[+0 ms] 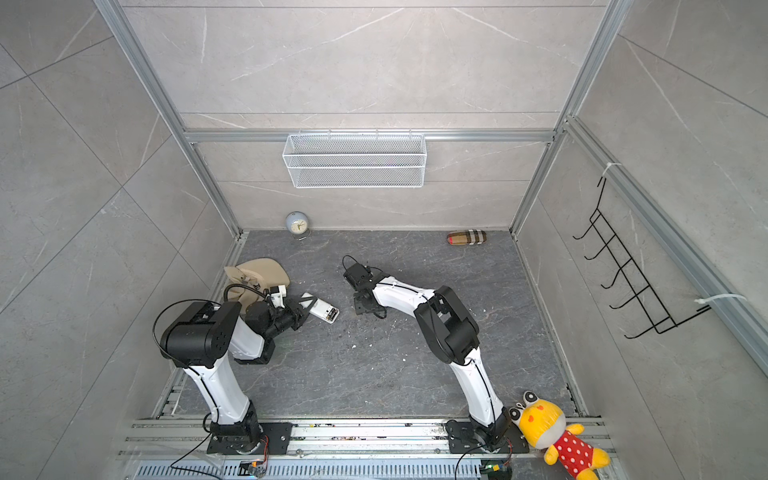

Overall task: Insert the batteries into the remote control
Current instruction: 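Close the right gripper on the white battery cover and lift it, then carry the cover with the right gripper to the remote's battery end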

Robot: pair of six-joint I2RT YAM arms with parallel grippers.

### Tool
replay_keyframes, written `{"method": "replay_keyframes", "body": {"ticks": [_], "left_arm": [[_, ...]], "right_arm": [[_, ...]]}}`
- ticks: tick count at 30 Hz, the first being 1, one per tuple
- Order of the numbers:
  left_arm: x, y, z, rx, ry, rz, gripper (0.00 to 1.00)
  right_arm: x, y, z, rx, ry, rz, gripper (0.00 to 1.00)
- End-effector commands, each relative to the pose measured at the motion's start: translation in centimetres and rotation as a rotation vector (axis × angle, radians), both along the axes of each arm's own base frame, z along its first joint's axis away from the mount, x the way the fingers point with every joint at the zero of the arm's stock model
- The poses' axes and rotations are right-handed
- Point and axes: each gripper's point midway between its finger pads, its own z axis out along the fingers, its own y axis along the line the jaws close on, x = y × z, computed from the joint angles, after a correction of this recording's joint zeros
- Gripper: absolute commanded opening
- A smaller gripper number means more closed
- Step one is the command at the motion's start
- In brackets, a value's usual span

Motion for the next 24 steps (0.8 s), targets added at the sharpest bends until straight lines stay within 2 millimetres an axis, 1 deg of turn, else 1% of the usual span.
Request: {"method": "replay_keyframes", "body": {"ticks": [1,4,9,14,17,21,23,24], "left_arm": [[0.8,-0.4,1.8,-0.021,-0.079,-0.031,0.00],[0.9,-1.0,1.6,-0.033,-0.072,-0.064,0.00],[0.9,-2.7,1.1,-0.056,-0.055,-0.150,0.00],[1.0,-3.9,0.8,-0.065,-0.050,-0.204,0.00],[0.9,-4.7,0.5,-0.067,-0.050,-0.236,0.00],[0.5,-6.9,0.3,-0.059,-0.049,-0.320,0.00],[0.4,-7.4,0.1,-0.046,-0.044,-0.335,0.00],[0.3,-7.3,-0.1,-0.036,-0.035,-0.330,0.00]], "right_arm": [[-4.0,-1.7,-0.9,-0.053,0.092,0.144,0.57],[-4.9,-2.1,-0.5,-0.033,0.084,0.183,0.57],[-5.8,-2.7,0.2,-0.026,0.078,0.232,0.58],[-6.5,-2.9,2.3,0.004,0.056,0.275,0.59],[-6.4,-2.4,3.7,0.027,0.044,0.303,0.59],[-5.9,-0.6,5.3,0.092,0.032,0.338,0.59],[-5.8,0.2,5.5,0.120,0.039,0.346,0.59],[-5.7,0.6,5.6,0.131,0.040,0.347,0.58]]}}
